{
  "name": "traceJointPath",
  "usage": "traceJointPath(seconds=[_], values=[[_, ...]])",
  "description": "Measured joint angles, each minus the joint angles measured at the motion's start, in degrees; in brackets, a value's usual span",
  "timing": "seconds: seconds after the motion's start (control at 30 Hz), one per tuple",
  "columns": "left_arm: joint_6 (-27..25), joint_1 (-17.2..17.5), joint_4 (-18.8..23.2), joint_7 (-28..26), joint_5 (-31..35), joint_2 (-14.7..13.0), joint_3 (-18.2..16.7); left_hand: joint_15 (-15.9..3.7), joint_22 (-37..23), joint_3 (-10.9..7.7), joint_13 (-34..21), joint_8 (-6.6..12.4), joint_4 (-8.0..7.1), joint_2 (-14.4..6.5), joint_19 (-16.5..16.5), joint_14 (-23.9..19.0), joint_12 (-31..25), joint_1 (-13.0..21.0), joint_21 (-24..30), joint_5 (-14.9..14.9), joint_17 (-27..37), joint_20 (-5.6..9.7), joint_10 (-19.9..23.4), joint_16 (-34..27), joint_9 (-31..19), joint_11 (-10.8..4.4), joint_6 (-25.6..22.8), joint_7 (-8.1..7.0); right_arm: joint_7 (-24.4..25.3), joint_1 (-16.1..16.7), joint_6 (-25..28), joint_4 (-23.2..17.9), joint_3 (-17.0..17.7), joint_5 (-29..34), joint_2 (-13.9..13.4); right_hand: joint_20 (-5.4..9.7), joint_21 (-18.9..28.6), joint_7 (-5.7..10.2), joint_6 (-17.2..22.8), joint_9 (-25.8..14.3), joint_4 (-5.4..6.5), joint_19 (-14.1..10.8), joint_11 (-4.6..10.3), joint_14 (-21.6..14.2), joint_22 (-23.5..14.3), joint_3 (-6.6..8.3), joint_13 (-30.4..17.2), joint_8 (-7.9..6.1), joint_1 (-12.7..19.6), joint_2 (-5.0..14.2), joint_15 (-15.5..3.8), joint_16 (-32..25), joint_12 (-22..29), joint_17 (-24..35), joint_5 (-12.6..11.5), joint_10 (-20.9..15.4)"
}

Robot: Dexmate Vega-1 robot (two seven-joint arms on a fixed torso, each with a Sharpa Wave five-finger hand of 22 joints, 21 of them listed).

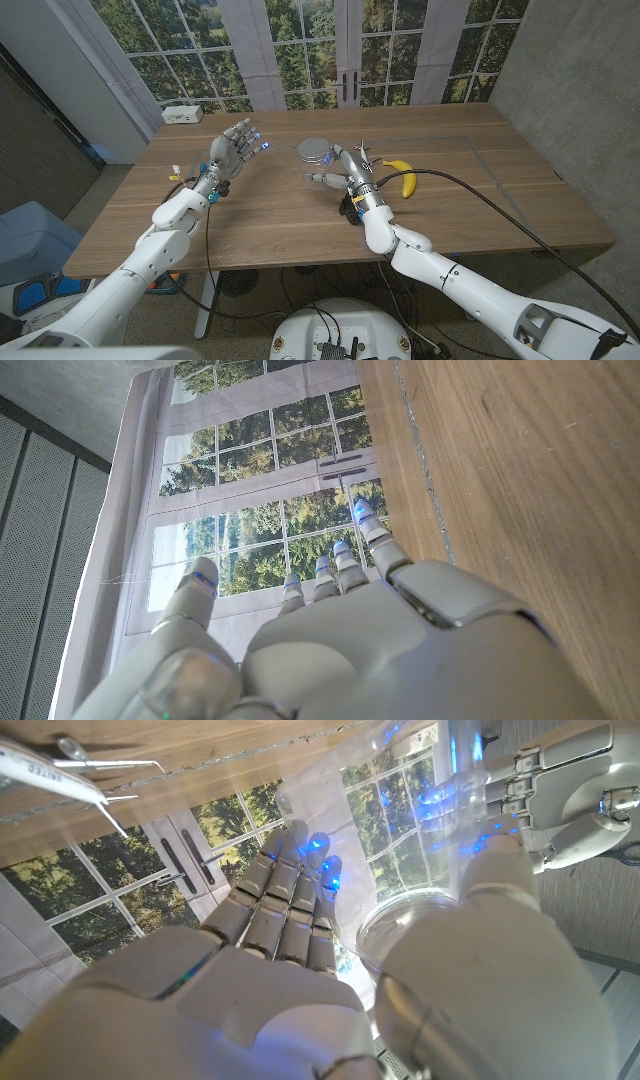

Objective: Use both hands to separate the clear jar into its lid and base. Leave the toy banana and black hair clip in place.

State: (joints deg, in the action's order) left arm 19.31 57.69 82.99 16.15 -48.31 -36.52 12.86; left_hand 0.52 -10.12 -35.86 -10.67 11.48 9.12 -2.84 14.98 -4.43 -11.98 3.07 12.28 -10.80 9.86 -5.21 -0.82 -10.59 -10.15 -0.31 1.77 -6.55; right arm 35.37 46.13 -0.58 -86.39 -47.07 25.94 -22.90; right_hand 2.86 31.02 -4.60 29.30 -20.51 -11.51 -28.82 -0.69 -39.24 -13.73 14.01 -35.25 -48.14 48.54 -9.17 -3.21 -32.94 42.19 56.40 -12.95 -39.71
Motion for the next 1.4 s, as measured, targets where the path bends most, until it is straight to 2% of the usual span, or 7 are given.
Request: traceJointPath(seconds=[0.3,0.67,0.8,0.93,1.03,1.2,1.4], values=[[0.5,0.4,2.0,-2.9,4.2,-1.9,0.5,-0.52,0.0,-0.6,-0.1,0.44,1.05,0.5,0.3,-1.5,0.0,2.0,-0.2,0.4,0.0,0.29,0.4,-0.3,-0.1,-0.41,-1.2,0.41,-2.2,0.0,5.9,-3.1,0.3,1.1,-0.7,-0.21,0.9,0.0,0.0,-1.1,0.24,0.2,0.0,-0.2,0.0,-0.24,0.0,-0.61,0.0,0.0,0.21,0.0,0.4,0.8,-0.4,0.0],[0.6,0.2,4.9,-6.6,11.2,-4.9,1.4,-1.56,0.0,-1.3,-0.1,0.89,1.74,1.9,1.6,-3.2,-0.4,5.6,-0.2,0.4,0.2,-1.68,1.5,-0.3,-0.1,-1.2,-2.3,0.51,-2.6,-0.1,10.3,-4.9,0.1,2.3,-0.7,-0.21,1.4,0.0,0.0,-1.7,0.24,0.2,0.0,-0.5,0.0,-0.24,0.0,-0.89,0.0,0.0,-0.08,0.2,0.6,1.6,-0.6,0.0],[0.4,-0.4,6.7,-7.9,14.3,-6.8,2.2,-2.15,0.0,-1.66,-0.1,0.89,2.1,3.0,2.4,-4.2,-0.4,7.8,-0.2,0.4,0.2,-3.05,1.9,-0.4,-0.2,-1.32,-3.2,-1.09,-2.5,-0.2,12.9,-5.5,-0.2,3.3,-0.6,0.0,1.8,0.0,0.0,-1.9,0.24,0.4,-0.22,-0.7,0.0,-0.24,0.0,-0.88,0.0,0.0,0.13,0.2,0.6,2.0,-0.6,-0.2],[0.0,-0.4,6.7,-9.4,17.8,-6.8,2.2,-2.71,0.0,-2.29,-0.4,1.33,2.05,3.6,3.4,-5.2,-0.4,10.4,-0.2,0.4,0.4,-4.02,2.6,-0.7,-0.4,-1.95,-4.4,-2.44,-2.4,-0.3,15.1,-6.1,-0.7,4.3,-0.6,0.0,2.0,0.0,0.0,-1.8,0.24,0.4,-0.22,-0.7,0.0,-0.24,0.0,-0.88,0.0,0.0,0.13,0.2,0.6,2.3,-0.6,-0.2],[-0.5,-1.1,9.7,-10.7,20.8,-9.7,2.9,-2.67,0.0,-2.37,-0.4,1.76,2.14,4.3,3.9,-5.7,-0.5,12.0,-0.2,0.4,0.4,-4.54,3.2,-0.7,-0.4,-1.95,-5.4,-3.46,-2.4,-0.5,15.1,-6.5,-1.1,4.3,-0.5,-0.21,2.1,0.0,0.0,-1.8,0.24,0.6,-0.22,-0.7,0.0,-0.24,0.0,-0.88,0.0,0.0,0.13,0.4,0.6,2.4,-0.6,-0.2],[-1.3,-1.3,10.9,-12.2,24.7,-10.8,3.2,-2.75,0.0,-2.87,-0.4,2.06,2.17,5.0,5.1,-6.5,-0.9,14.6,0.0,0.4,0.4,-4.56,3.8,-0.7,-0.4,-2.55,-6.5,-4.95,-2.5,-0.8,18.1,-7.0,-1.8,5.8,-0.4,-0.2,2.5,0.0,0.0,-1.8,0.24,1.0,-0.22,-0.7,0.0,-0.24,0.0,-0.86,0.0,0.0,0.13,0.4,0.6,2.8,-0.8,-0.2],[-2.4,-1.9,13.5,-13.4,28.7,-13.1,3.7,-2.78,0.0,-3.29,-0.6,2.09,2.11,6.2,6.2,-7.5,-0.9,17.1,0.0,0.4,0.4,-4.2,4.4,-0.7,-0.4,-3.16,-6.8,-5.25,-3.0,-1.3,21.0,-7.3,-2.7,7.4,-0.4,-0.2,2.7,0.0,0.0,-1.8,0.24,1.0,-0.22,-0.7,0.0,-0.24,0.0,-0.83,0.0,0.0,0.12,0.6,0.6,3.3,-0.8,-0.2]])
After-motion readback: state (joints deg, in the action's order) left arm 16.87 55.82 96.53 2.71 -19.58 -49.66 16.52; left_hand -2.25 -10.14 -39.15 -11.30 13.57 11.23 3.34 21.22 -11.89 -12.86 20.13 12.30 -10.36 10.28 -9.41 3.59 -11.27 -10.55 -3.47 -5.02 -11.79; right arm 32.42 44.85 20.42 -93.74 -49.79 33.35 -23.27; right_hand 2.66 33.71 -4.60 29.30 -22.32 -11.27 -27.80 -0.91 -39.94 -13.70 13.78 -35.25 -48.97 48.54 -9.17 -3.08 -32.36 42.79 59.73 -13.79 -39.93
